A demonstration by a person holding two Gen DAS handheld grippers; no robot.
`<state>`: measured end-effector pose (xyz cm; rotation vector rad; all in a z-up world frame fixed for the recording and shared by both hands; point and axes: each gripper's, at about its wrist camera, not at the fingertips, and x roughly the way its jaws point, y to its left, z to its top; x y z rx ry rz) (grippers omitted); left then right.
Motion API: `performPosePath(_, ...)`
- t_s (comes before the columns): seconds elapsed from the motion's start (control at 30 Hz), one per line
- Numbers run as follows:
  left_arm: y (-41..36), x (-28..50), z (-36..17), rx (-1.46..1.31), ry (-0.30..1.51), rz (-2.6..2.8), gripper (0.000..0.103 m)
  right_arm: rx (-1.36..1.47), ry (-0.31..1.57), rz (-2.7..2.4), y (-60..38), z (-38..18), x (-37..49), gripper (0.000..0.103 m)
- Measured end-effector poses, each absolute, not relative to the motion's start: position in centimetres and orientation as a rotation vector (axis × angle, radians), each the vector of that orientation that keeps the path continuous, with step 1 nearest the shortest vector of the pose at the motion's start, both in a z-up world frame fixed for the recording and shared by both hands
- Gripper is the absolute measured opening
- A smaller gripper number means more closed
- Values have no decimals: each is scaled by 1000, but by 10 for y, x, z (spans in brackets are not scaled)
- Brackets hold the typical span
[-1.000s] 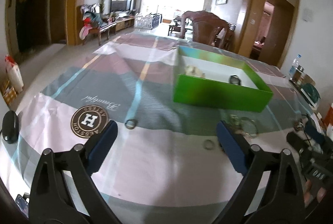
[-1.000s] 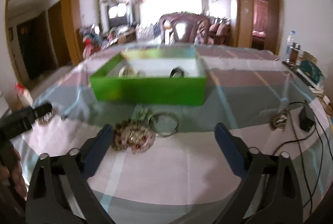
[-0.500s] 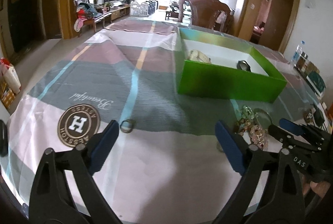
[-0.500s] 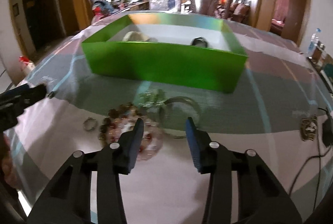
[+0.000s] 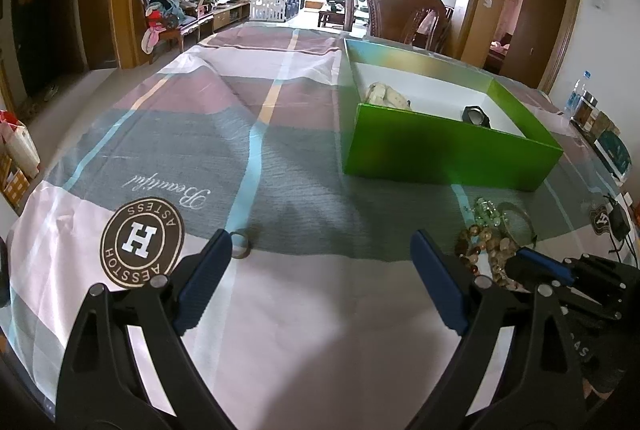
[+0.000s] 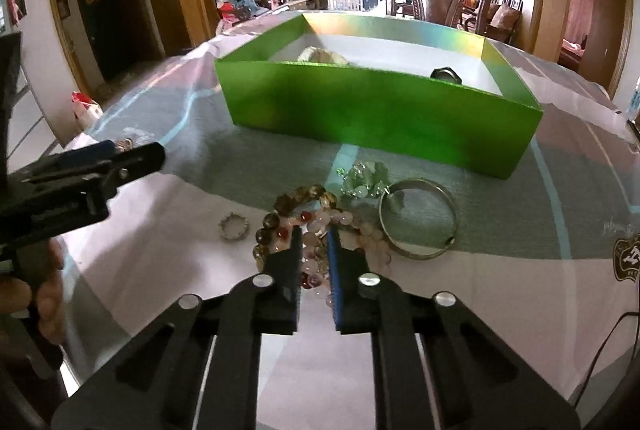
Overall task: Organize jewelry
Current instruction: 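Grasp the red-and-pink beaded bracelet with the right tool, then grasp the brown beaded bracelet with the left tool while the right tool holds its bracelet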
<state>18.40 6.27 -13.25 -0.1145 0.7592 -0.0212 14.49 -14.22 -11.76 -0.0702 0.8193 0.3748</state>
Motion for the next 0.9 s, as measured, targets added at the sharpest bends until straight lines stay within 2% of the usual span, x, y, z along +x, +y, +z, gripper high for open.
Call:
performPosePath(0.23, 43, 179, -128, -80, 758, -68, 90, 22, 754, 386, -170, -96, 132, 0)
performPosePath(0.4, 30, 178, -128, -54, 761, -79, 90, 2, 794, 397, -176, -100, 133, 1)
performPosePath(0.43, 30, 178, -128, -57, 761, -76, 90, -30, 811, 401, -171, -104, 132, 5)
performPosePath(0.53, 36, 179, -129, -67, 763, -60, 90, -90, 828, 423, -158, -112, 128, 7)
performPosePath(0.57, 37, 179, -129, -68, 763, -54, 90, -102, 834, 437, -154, -114, 126, 10)
performPosePath(0.67, 42, 179, -130, -77, 766, -38, 90, -136, 813, 436, -149, -116, 124, 27)
performPosePath(0.73, 43, 179, -130, -77, 769, -34, 90, -153, 803, 428, -146, -116, 125, 34)
performPosePath(0.9, 43, 180, -133, -74, 775, -37, 90, -159, 841, 435, -147, -126, 135, 34)
